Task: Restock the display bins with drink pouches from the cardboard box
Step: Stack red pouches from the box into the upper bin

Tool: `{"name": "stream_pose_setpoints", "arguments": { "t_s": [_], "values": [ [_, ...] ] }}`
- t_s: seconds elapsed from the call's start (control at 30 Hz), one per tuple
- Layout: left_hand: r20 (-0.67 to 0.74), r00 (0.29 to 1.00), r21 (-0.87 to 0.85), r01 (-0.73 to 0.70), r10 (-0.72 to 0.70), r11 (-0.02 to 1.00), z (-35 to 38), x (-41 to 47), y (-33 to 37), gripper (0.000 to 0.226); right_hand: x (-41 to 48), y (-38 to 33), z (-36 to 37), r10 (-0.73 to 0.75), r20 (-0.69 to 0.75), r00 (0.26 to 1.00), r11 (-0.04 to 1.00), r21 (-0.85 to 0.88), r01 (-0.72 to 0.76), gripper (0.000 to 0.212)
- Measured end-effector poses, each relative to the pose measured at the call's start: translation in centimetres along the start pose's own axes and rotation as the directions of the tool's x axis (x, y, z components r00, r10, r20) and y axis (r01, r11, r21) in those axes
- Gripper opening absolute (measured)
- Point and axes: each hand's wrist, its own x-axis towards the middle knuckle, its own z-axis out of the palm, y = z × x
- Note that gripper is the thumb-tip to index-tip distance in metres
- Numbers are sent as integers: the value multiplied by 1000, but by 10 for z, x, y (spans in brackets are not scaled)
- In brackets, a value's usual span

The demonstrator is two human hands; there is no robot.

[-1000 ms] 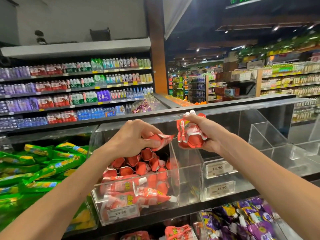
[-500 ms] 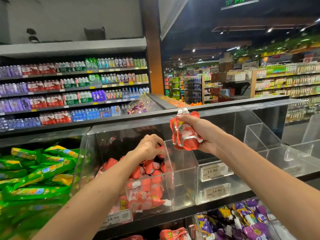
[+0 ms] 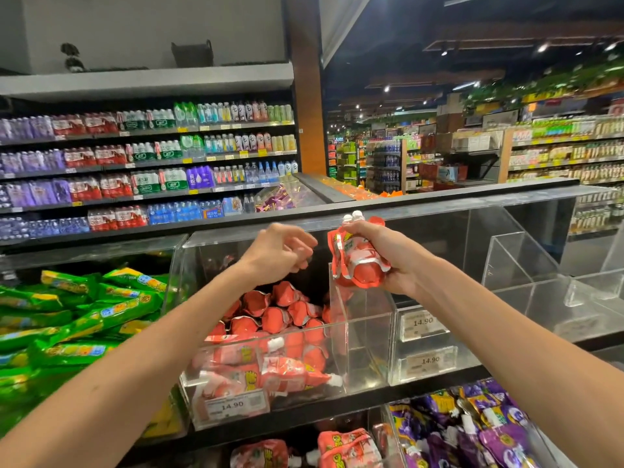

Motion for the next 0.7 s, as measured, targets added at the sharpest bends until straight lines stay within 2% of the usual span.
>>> {"name": "stream_pose_setpoints", "arguments": {
  "t_s": [0.07, 0.13, 0.23, 0.3, 0.37, 0.43, 0.5, 0.57, 0.7],
  "values": [
    [-122, 982, -26, -146, 142, 989, -9, -22, 20, 27, 2, 1, 7, 1, 19, 1000, 1000, 2, -1, 30],
    [-55, 963, -22, -264, 262, 964, -10, -47, 38, 35, 6, 2, 16, 6, 48, 999, 1000, -17, -6, 42],
    [112, 940, 140, -337, 323, 931, -5, -65, 41, 66, 13, 3, 30, 38, 111, 993, 999, -5, -37, 58],
    [63, 931, 261, -364, 360, 894, -3, -68, 31, 78, 15, 3, 38, 73, 164, 984, 996, 40, -80, 68],
    [-28, 926, 279, -354, 376, 893, -5, -71, 25, 75, 16, 2, 41, 82, 224, 971, 993, 66, -99, 72],
    [-86, 926, 259, -336, 368, 906, -10, -75, 23, 71, 16, 1, 40, 73, 294, 953, 992, 81, -101, 66],
    [-132, 938, 198, -292, 320, 936, -15, -79, 22, 66, 12, 1, 39, 39, 375, 926, 995, 66, -69, 41],
    [-167, 954, 89, -237, 249, 967, -20, -84, 19, 61, 10, 3, 34, -3, 452, 892, 1000, -20, 14, 21],
    [-171, 965, -63, -211, 198, 975, -29, -92, 8, 51, -1, 4, 28, -98, 363, 927, 958, -217, 186, 17]
  ]
}}
